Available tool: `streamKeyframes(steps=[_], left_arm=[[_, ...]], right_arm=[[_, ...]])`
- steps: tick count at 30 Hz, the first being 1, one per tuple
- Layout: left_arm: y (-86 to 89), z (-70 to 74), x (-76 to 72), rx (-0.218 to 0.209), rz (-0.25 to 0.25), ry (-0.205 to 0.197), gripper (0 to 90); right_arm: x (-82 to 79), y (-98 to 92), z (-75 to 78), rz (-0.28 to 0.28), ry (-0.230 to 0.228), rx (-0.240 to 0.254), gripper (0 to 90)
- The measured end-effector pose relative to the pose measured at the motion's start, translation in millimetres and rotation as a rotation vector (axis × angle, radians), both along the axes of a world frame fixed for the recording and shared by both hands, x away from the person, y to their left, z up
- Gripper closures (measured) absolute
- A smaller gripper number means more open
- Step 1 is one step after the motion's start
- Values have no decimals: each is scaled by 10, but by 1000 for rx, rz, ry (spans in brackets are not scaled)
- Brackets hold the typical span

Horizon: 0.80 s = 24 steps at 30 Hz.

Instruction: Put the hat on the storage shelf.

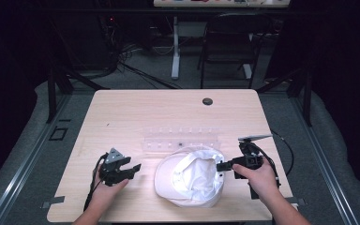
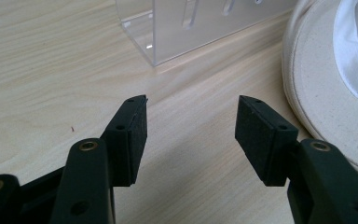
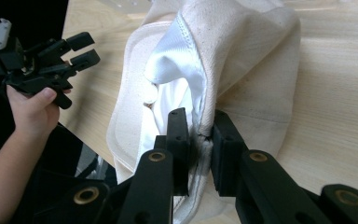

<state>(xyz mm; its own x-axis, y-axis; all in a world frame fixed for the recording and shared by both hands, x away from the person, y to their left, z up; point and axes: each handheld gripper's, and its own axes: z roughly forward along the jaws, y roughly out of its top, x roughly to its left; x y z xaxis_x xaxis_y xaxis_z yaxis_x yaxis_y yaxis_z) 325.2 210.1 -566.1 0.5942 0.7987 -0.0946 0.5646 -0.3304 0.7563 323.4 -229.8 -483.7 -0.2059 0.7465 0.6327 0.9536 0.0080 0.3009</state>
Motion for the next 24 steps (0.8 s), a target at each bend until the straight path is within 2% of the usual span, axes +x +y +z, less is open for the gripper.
streamKeyframes(steps=[5,11,13,17,20,24], left_arm=[[-1,-2,1,0,0,0,444],[-6,-3,-2,-2,3,1,443],[-8,-4,-3,2,5,-3,444],[-6,-3,-2,1,0,0,443],[-10,-6,-2,-1,3,0,443],[-11,-7,-1,2,-1,-2,443]], right_arm=[[17,8,109,12,9,-50,805],[24,13,249,-1,10,-65,808],[34,-9,300,18,13,-55,810],[33,-21,379,17,16,-61,813],[41,-36,436,2,20,-20,814],[50,-48,461,1,29,10,814]])
